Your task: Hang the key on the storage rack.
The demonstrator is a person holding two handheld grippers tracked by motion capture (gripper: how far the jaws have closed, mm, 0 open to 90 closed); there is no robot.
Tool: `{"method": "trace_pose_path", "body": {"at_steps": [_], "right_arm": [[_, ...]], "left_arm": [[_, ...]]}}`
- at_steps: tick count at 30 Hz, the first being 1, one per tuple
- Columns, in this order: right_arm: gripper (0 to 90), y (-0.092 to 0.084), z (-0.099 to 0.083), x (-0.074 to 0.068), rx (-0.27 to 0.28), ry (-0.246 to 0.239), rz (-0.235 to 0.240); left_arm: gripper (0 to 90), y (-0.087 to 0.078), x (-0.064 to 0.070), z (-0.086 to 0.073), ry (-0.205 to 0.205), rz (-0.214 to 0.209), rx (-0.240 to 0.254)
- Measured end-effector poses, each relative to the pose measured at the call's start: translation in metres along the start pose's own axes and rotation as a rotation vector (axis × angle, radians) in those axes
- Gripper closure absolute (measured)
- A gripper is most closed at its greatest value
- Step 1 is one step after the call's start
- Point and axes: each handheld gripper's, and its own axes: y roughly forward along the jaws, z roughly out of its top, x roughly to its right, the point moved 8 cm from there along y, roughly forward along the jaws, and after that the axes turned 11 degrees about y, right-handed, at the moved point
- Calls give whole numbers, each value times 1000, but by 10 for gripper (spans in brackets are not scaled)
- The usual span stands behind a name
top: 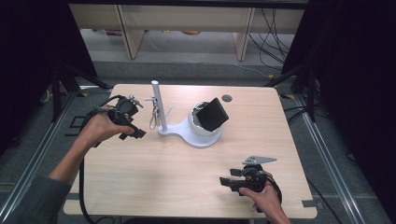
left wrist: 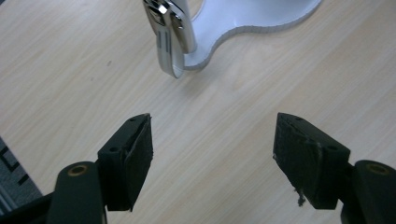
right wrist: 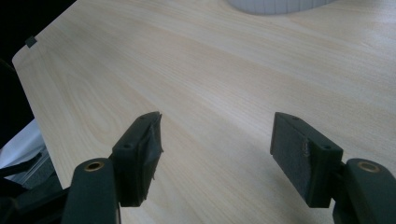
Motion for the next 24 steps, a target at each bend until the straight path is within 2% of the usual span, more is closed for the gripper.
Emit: {"method": "trace_pose_path", "body": {"at_steps": [1,2,3,5,7,8,9,10,11,14,15,18,24], "right_arm": [[345,0,0,0,0,0,0],[345,0,0,-1,1,5,5],[345,0,0,-1,1,5,5],[346,0,0,0,1,-1,-1],[345,1,1,-2,10,13,21],[345,0,1,-1,10,15,12],[345,0,1,-1,10,15,12],[345,-1,2,4,14,-10,-7],[346,-1,3,4,16,-10,-6],[345,-1,3,5,14,-7,-7],[345,-1,3,5,14,-7,-7],[345,-1,2,4,14,-13,-11],[345,-1,2,5,12,-15,-11]], "left_arm": [[283,0,0,0,0,0,0],[280,2,8,-3,-5,-4,17],[273,2,8,-3,-5,-4,17],[269,3,17,-7,-5,-13,44],[268,2,25,-9,-2,-21,62],[263,2,32,-12,14,-31,80],[257,2,32,-12,14,-31,80],[254,4,42,-16,4,-41,93],[254,5,46,-17,-1,-47,100],[250,8,56,-21,6,-58,107],[250,10,59,-22,28,-56,118],[249,17,74,-26,32,-73,134],[246,23,89,-32,41,-84,146]]}}
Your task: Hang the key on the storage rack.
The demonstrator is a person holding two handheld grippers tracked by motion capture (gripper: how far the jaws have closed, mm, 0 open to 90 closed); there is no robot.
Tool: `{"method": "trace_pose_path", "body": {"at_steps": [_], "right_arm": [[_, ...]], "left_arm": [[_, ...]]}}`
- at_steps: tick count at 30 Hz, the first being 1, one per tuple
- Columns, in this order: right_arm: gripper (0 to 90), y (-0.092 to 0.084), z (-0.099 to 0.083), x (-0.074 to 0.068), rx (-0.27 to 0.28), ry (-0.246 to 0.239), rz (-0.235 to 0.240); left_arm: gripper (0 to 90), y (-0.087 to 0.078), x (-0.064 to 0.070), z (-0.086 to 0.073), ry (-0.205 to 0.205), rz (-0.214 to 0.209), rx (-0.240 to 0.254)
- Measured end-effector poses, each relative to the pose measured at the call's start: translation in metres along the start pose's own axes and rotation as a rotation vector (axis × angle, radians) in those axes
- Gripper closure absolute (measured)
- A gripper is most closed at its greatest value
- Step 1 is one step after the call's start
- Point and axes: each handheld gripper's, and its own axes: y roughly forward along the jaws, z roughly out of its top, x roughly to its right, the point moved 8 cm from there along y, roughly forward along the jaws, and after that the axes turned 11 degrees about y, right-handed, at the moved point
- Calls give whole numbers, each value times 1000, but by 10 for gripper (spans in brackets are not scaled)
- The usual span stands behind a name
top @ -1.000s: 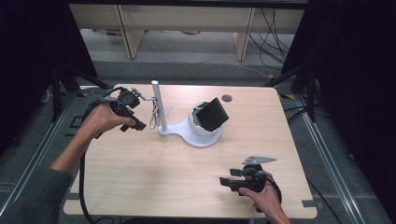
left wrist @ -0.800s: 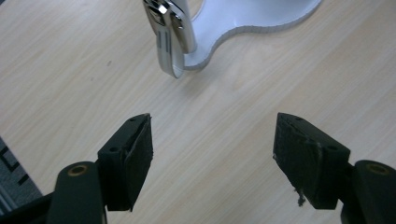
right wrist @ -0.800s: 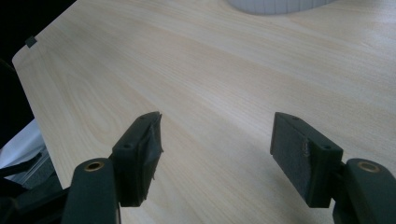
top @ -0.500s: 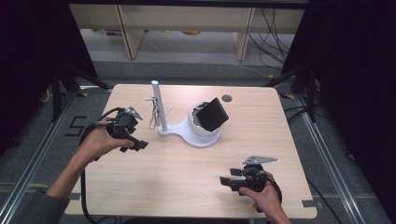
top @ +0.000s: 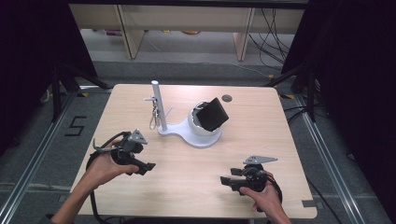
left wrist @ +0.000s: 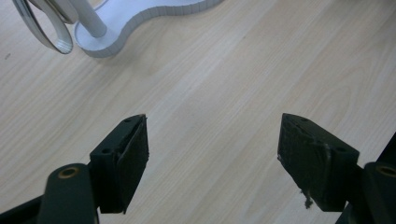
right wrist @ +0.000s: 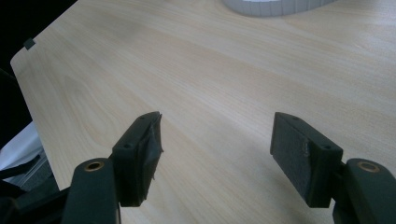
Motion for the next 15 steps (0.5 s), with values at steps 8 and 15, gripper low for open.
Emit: {"method": "trace_pose_path", "body": {"at_steps": [8,15], "right_arm": [[346,1,0,-2,2,-6,11],[346,2,-2,-4,-10,19,14]], "left_arm": [[235,12,15,-10,9,-27,16],[236,16,22,-19,9,-28,13]]}}
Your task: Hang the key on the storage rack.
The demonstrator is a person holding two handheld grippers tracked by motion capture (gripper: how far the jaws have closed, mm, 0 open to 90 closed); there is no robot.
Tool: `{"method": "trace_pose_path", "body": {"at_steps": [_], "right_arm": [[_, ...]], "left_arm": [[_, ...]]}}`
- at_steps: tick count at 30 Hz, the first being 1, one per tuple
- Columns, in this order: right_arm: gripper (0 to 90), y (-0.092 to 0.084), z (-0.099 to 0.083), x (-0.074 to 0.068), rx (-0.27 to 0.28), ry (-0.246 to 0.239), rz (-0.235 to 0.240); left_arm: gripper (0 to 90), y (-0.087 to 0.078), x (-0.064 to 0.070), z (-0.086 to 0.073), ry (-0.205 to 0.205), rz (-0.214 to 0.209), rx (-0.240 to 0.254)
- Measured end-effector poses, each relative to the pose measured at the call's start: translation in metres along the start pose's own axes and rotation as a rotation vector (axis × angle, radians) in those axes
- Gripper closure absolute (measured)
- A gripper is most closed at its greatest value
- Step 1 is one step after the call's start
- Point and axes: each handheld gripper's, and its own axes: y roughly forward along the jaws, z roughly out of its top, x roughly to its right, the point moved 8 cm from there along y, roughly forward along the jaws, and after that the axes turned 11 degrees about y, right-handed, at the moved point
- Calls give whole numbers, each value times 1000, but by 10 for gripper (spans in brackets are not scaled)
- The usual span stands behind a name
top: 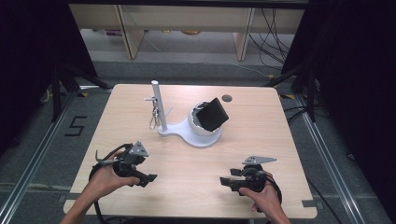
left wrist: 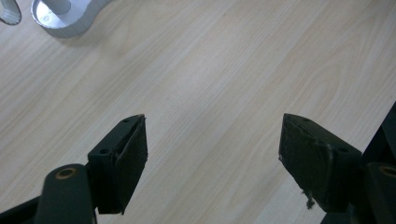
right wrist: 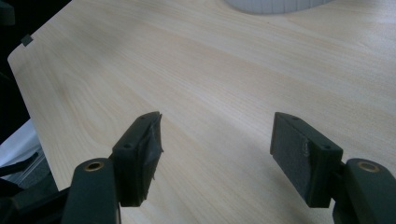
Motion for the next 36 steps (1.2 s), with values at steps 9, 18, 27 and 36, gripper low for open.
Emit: {"method": "trace_pose_path", "body": {"at_steps": [9,18,27,36], "right_arm": [[346,2,-2,-2,-16,7,-2],[345,3,-2,-1,-10,2,-7],[346,3,-2,-1,-13,6,-5],[346,2,-2,-1,-12,-8,-24]], "left_arm": [[221,9,12,-13,2,0,7],[204,23,25,-24,38,4,17],[194,35,31,-39,-7,18,39],[183,40,45,-44,-23,19,89]]}}
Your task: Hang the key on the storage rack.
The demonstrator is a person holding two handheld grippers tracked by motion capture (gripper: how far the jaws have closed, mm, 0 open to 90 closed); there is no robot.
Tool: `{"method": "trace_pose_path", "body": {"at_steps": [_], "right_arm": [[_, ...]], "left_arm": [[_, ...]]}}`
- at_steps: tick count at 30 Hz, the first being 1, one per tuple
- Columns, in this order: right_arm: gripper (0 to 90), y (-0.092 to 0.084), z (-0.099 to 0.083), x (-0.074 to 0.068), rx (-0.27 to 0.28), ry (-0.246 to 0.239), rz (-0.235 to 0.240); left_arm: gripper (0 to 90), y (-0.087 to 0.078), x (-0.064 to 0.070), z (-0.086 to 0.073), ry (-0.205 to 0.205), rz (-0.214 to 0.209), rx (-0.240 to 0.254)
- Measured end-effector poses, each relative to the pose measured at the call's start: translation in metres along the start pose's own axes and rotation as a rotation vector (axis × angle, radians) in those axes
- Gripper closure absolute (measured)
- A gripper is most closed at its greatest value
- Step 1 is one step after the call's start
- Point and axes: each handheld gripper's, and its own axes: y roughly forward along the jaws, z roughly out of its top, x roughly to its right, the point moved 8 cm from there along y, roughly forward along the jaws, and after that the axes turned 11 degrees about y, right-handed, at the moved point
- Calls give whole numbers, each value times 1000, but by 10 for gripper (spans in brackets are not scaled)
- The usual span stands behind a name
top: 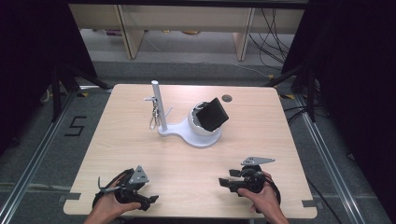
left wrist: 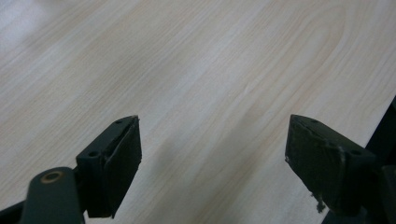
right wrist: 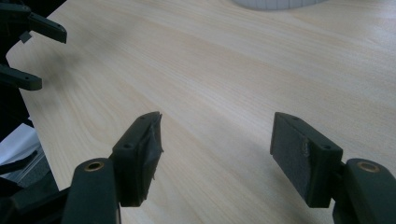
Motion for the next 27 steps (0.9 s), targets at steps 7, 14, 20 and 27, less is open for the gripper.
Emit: {"method": "trace_pose_path", "body": {"at_steps": [7,14,20,27], "right_arm": [[343,1,-1,-4,3,28,18],[339,3,-1,-5,-5,-5,25],[337,3,0,-3,1,-23,15],[335,2,-2,-7,-9,6,29]], "left_arm": [[176,1,9,-3,-30,29,73],[175,4,12,-6,-37,39,81],[171,7,13,-9,-55,32,67],[168,11,12,-11,-56,35,61]]}}
